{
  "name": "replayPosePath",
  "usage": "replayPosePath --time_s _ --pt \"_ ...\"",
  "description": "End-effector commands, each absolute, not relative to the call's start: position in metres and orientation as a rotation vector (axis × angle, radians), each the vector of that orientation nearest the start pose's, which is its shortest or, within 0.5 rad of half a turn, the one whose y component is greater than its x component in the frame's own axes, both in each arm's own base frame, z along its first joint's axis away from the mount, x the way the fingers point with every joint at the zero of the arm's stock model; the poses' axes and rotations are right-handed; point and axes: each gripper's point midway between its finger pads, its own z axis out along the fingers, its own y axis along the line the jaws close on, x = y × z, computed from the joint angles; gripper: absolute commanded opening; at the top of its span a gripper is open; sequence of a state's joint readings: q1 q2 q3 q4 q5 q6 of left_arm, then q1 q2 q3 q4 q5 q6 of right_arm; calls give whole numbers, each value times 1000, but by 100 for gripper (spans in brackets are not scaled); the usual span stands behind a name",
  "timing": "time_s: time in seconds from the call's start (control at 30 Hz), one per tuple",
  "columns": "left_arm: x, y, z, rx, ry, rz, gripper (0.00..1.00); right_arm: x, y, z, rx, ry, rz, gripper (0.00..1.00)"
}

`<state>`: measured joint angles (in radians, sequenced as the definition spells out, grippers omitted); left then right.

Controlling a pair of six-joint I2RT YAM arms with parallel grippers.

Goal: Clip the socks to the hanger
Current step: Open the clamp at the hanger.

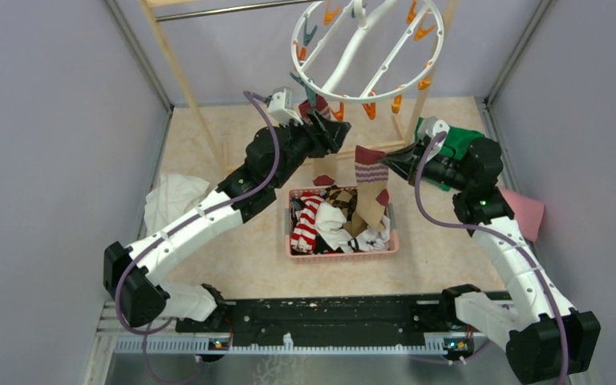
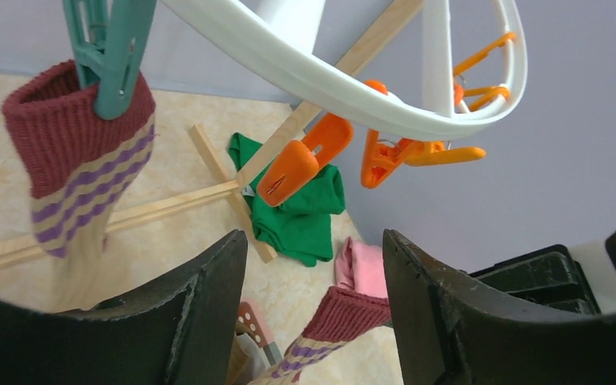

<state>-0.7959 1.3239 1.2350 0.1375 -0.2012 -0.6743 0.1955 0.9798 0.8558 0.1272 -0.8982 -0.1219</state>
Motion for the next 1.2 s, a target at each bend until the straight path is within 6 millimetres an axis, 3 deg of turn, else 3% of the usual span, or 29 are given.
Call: replayPosePath --time_s 0.0,0.2,0.83,1.03,1.17 --pt "332 -315 406 -114 1568 -986 69 279 198 326 -944 1289 738 0" --pt "342 -317 399 -181 1595 -927 72 280 201 325 -953 1284 736 0" --pt "353 -338 402 -262 1612 -815 73 283 202 329 -954 1266 733 0" --pt "360 -332 402 -271 1600 -755 73 281 201 328 -952 1267 732 0" --pt "363 -321 391 -272 1631 -689 73 280 201 329 -950 1267 729 0"
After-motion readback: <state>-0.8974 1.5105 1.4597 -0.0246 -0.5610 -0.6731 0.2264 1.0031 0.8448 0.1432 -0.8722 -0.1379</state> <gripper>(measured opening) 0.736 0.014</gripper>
